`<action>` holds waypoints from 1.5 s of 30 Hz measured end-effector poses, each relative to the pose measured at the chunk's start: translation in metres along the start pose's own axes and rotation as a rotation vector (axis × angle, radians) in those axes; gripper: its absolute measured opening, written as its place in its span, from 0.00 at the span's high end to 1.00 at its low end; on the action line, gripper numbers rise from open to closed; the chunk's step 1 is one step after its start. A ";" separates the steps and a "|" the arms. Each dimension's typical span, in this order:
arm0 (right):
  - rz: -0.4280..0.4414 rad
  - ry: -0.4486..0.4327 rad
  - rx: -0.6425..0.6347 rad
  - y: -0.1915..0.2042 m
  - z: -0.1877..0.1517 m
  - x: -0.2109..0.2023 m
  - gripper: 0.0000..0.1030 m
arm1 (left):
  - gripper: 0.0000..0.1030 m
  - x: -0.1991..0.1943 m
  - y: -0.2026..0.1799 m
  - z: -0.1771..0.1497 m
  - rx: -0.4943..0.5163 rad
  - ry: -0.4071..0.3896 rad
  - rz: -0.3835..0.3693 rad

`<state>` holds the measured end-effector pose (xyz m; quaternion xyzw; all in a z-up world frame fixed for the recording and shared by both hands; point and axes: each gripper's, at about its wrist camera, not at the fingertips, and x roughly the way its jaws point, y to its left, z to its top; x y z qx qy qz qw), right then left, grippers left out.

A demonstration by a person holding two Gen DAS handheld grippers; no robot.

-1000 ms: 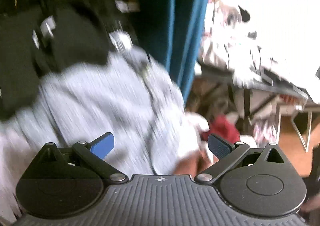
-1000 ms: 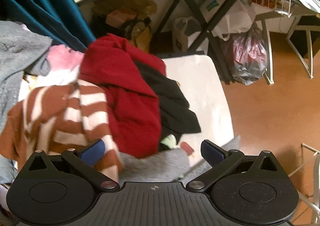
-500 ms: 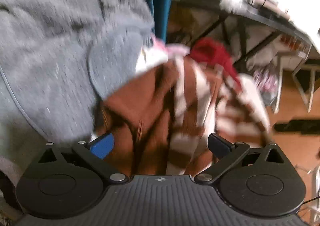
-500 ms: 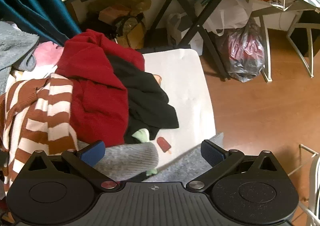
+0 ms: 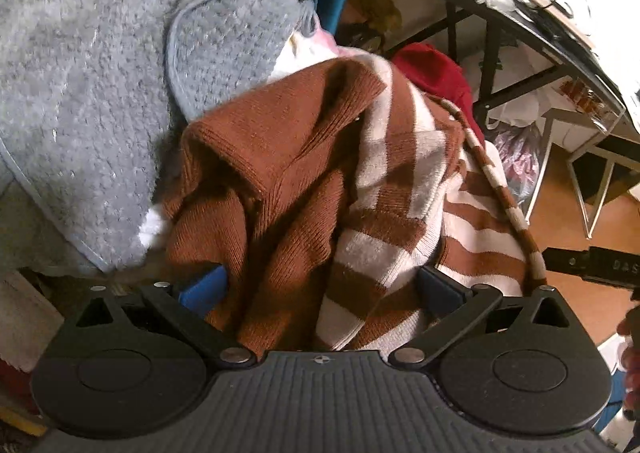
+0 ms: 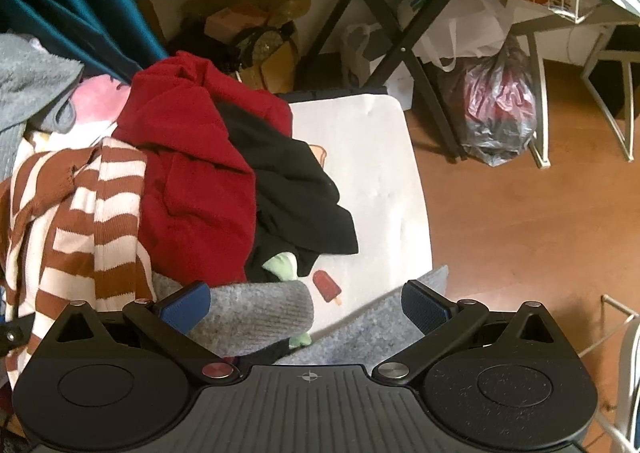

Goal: Fold clothes
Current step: 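Grasp the brown-and-white striped sweater with the left gripper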

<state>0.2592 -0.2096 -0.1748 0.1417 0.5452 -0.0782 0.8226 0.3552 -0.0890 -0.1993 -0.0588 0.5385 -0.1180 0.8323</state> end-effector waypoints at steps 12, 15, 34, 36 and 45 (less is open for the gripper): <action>0.019 0.000 0.021 0.001 0.001 0.003 0.01 | 0.63 -0.034 -0.042 -0.006 0.296 -0.123 0.042; 0.018 0.000 0.022 0.001 0.000 0.003 0.01 | 0.63 -0.044 -0.051 -0.007 0.336 -0.159 0.070; 0.023 0.000 0.039 -0.001 0.003 0.005 0.01 | 0.77 -0.033 -0.052 0.000 0.335 -0.115 0.021; 0.024 0.003 0.035 0.000 0.003 0.005 0.01 | 0.84 -0.030 -0.050 0.001 0.327 -0.090 -0.010; 0.034 -0.002 0.024 0.002 0.004 0.004 0.01 | 0.79 -0.022 -0.043 0.003 0.311 -0.077 -0.018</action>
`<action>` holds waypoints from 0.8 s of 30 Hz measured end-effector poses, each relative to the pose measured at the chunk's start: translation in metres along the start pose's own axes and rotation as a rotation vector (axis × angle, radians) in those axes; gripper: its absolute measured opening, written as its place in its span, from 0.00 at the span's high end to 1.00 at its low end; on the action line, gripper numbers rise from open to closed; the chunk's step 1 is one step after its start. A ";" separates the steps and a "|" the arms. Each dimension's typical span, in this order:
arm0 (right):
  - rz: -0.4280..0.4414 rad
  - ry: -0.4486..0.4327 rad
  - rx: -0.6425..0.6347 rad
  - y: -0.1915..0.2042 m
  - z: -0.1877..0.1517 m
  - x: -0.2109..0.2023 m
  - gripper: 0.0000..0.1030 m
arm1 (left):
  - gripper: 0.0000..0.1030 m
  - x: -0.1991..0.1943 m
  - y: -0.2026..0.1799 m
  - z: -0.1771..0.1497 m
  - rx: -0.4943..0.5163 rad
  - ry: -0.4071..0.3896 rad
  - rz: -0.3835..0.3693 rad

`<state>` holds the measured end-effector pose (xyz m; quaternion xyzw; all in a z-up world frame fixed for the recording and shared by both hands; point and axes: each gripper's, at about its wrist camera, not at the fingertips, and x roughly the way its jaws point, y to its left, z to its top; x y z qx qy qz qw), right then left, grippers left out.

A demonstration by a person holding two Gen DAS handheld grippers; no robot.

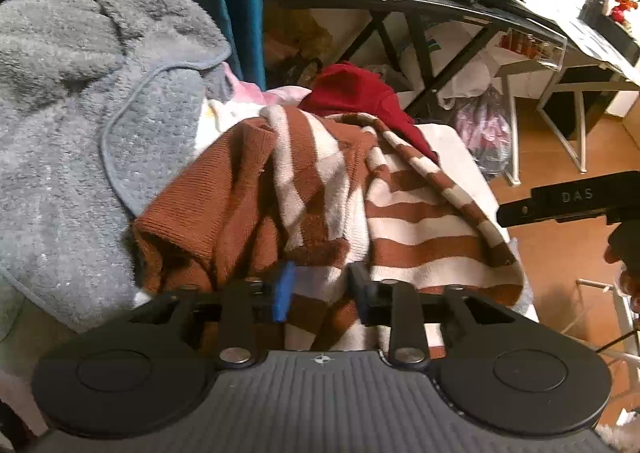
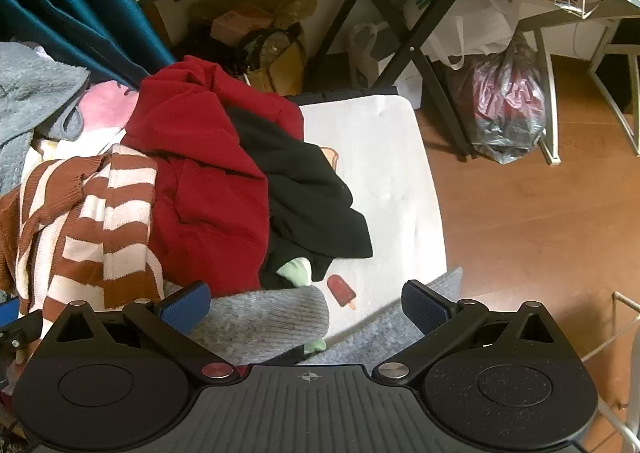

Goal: Fold clothes

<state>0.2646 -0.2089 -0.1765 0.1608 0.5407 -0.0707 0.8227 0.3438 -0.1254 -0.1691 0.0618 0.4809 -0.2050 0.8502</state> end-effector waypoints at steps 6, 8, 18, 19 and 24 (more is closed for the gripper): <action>0.000 -0.003 -0.016 0.005 -0.003 -0.001 0.01 | 0.81 -0.001 0.000 0.004 -0.029 0.022 0.003; -0.016 -0.026 -0.025 0.009 -0.005 -0.004 0.01 | 0.84 -0.005 0.000 0.004 -0.053 0.015 -0.002; 0.050 -0.066 -0.064 0.020 -0.009 -0.023 0.01 | 0.93 -0.052 0.011 0.018 -0.174 -0.147 -0.059; 0.074 -0.073 -0.070 0.021 -0.010 -0.027 0.02 | 0.93 -0.057 0.012 0.021 -0.176 -0.169 -0.052; 0.207 -0.080 -0.054 0.022 -0.010 -0.038 0.05 | 0.93 -0.078 0.020 0.036 -0.222 -0.247 -0.046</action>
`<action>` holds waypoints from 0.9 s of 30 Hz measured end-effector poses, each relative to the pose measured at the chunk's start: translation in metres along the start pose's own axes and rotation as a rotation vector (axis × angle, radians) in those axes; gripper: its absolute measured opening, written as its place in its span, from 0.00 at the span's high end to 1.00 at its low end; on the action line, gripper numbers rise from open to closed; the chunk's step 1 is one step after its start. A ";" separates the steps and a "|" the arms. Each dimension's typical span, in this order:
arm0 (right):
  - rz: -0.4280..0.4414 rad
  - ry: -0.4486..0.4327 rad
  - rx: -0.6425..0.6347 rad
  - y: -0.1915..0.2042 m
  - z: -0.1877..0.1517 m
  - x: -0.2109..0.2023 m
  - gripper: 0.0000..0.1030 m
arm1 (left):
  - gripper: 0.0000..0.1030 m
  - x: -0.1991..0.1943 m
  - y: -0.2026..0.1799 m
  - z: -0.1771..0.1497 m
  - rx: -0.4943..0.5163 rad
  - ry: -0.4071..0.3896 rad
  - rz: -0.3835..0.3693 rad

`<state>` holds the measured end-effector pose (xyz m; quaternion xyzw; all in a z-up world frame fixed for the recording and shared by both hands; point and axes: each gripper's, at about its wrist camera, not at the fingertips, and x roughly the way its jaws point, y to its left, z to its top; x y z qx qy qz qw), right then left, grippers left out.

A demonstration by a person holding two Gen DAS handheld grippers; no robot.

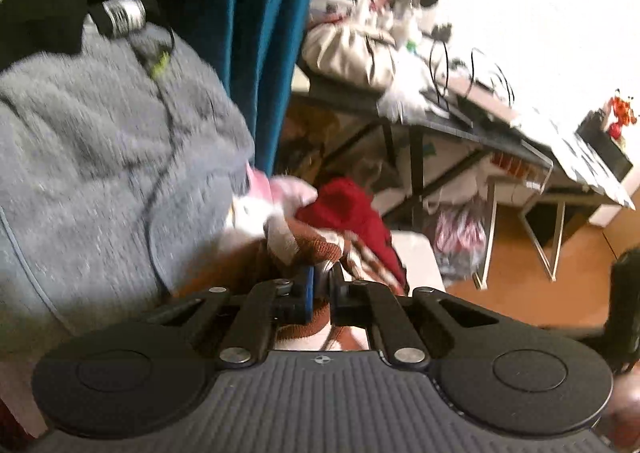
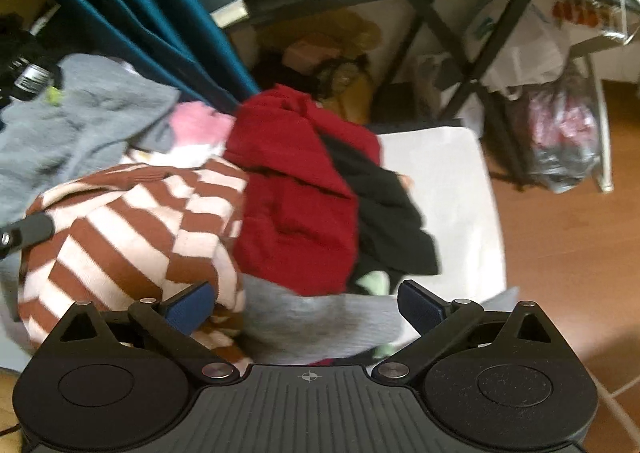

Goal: Fold clothes

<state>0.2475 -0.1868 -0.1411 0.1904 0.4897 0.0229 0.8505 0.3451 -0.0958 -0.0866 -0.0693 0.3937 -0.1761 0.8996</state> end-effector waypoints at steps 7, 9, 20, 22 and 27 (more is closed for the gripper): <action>-0.082 0.068 0.010 -0.001 -0.005 0.015 0.08 | 0.96 -0.044 0.004 0.033 -0.018 -0.157 0.000; -0.078 0.070 0.014 -0.002 -0.007 0.015 0.08 | 0.97 -0.056 0.003 0.046 0.001 -0.200 -0.007; 0.129 0.092 -0.130 0.036 -0.019 0.013 0.08 | 0.98 -0.039 0.009 0.070 0.019 -0.221 0.014; 0.129 0.113 -0.146 0.039 -0.024 0.017 0.10 | 0.98 -0.033 0.012 0.064 0.009 -0.203 0.013; 0.150 0.202 -0.086 0.032 -0.038 0.035 0.33 | 0.98 -0.027 0.023 0.059 -0.003 -0.179 0.027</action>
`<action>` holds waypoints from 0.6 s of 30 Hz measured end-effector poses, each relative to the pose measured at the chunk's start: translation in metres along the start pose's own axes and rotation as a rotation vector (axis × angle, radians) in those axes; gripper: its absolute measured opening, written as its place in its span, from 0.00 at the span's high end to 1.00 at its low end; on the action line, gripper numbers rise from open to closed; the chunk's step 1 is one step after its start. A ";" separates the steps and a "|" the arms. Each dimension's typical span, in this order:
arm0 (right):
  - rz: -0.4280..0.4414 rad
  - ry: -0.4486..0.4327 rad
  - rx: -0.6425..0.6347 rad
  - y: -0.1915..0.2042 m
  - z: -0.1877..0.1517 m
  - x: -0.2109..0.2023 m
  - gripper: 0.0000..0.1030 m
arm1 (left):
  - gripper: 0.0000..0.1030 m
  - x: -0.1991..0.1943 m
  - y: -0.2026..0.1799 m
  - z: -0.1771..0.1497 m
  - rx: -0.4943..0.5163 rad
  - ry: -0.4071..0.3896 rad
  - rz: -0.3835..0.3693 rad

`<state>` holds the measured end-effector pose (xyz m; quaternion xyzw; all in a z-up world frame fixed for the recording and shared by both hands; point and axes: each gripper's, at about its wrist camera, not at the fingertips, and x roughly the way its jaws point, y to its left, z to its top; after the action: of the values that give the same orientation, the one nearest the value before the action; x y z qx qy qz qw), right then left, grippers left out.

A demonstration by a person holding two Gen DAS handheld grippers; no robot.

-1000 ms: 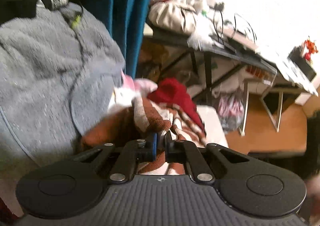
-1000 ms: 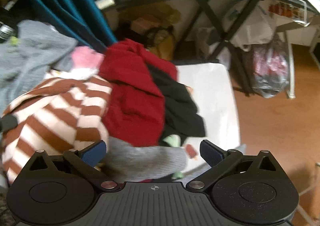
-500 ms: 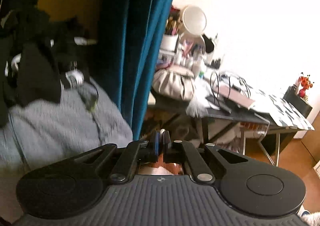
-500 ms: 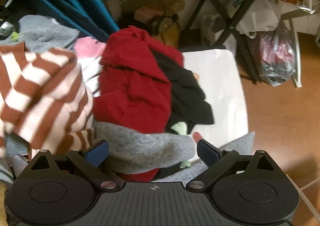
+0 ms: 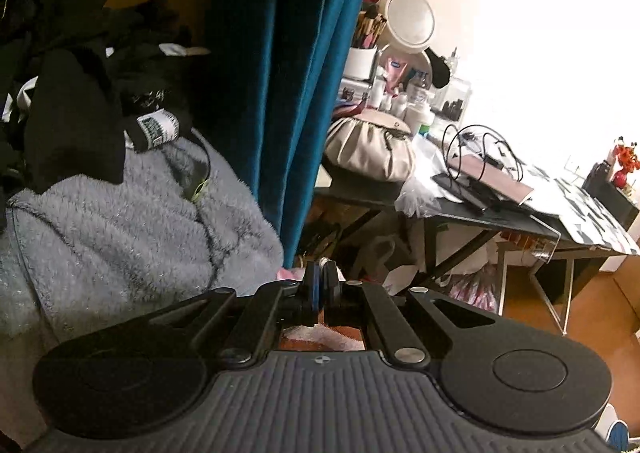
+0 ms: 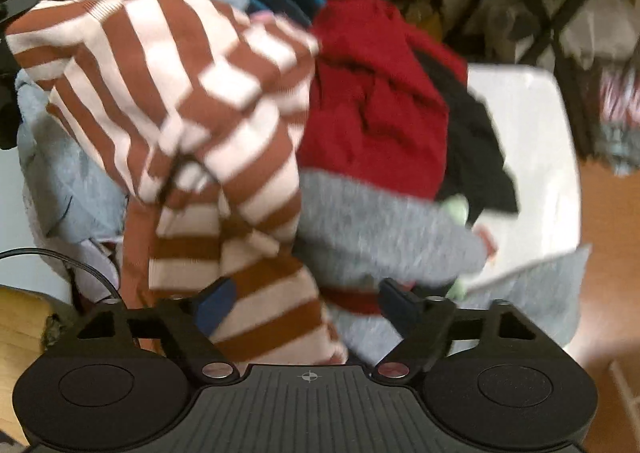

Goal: Fold clothes

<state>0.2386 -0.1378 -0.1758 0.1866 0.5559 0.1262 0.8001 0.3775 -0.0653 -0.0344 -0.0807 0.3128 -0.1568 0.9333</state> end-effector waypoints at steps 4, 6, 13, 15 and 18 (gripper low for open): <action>0.033 0.011 0.045 -0.001 -0.003 0.006 0.40 | 0.98 -0.002 0.002 0.000 0.009 -0.001 -0.015; 0.021 -0.001 0.047 0.002 0.001 0.005 0.40 | 0.98 -0.005 0.000 0.000 0.032 -0.005 -0.028; 0.021 -0.154 0.013 0.016 0.022 -0.009 0.44 | 0.98 -0.009 -0.002 0.004 0.050 -0.007 -0.047; -0.003 -0.169 0.004 0.019 0.028 -0.004 0.65 | 0.98 -0.010 0.000 0.003 0.051 0.001 -0.046; -0.041 -0.205 0.006 0.024 0.033 -0.003 0.79 | 0.98 -0.011 0.005 0.002 0.045 0.009 -0.040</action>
<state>0.2681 -0.1230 -0.1522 0.1895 0.4750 0.0884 0.8548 0.3714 -0.0570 -0.0276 -0.0651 0.3119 -0.1828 0.9301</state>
